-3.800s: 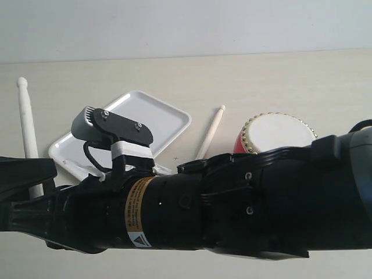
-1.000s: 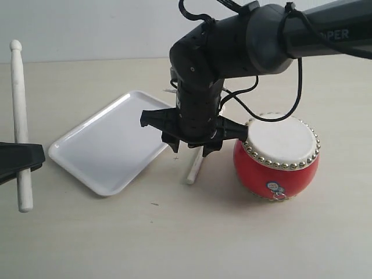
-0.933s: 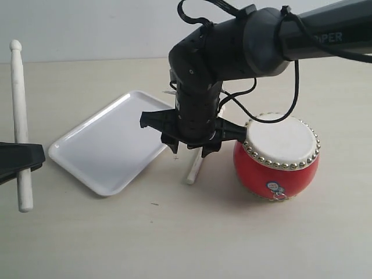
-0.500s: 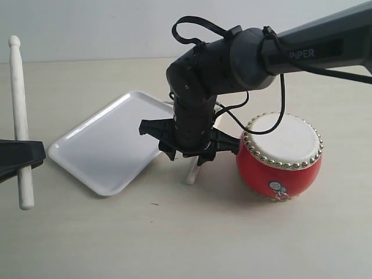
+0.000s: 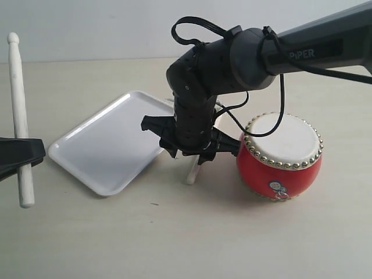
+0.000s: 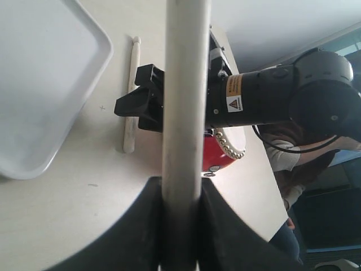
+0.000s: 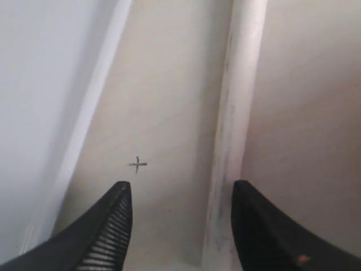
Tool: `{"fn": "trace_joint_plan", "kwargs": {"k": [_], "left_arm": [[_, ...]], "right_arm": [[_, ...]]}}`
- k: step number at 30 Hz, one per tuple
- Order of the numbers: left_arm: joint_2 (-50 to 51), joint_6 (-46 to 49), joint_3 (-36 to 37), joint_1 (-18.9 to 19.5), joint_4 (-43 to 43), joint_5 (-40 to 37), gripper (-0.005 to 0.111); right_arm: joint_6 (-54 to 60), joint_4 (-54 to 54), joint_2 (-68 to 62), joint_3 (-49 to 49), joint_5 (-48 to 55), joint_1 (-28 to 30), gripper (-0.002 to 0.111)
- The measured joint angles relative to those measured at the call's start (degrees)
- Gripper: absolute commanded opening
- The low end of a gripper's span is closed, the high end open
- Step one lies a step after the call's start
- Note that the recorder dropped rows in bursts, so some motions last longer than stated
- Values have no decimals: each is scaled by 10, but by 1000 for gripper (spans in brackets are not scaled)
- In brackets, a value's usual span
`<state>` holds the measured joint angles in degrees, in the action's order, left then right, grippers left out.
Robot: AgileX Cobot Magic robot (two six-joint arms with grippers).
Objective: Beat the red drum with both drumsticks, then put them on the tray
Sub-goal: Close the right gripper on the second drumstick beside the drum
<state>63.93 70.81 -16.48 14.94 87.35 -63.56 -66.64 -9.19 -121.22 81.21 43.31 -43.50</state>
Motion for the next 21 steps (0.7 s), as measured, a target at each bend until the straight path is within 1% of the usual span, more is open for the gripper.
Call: {"fn": "trace_joint_plan", "kwargs": {"k": [15,21], "left_arm": [[0,2,0,0,4,-9,0],[0,2,0,0,5,-15,0]], "right_arm": [[-21,-10,-11,1,14,0,51],[-24,-10,-31,28,24,0,51]]}}
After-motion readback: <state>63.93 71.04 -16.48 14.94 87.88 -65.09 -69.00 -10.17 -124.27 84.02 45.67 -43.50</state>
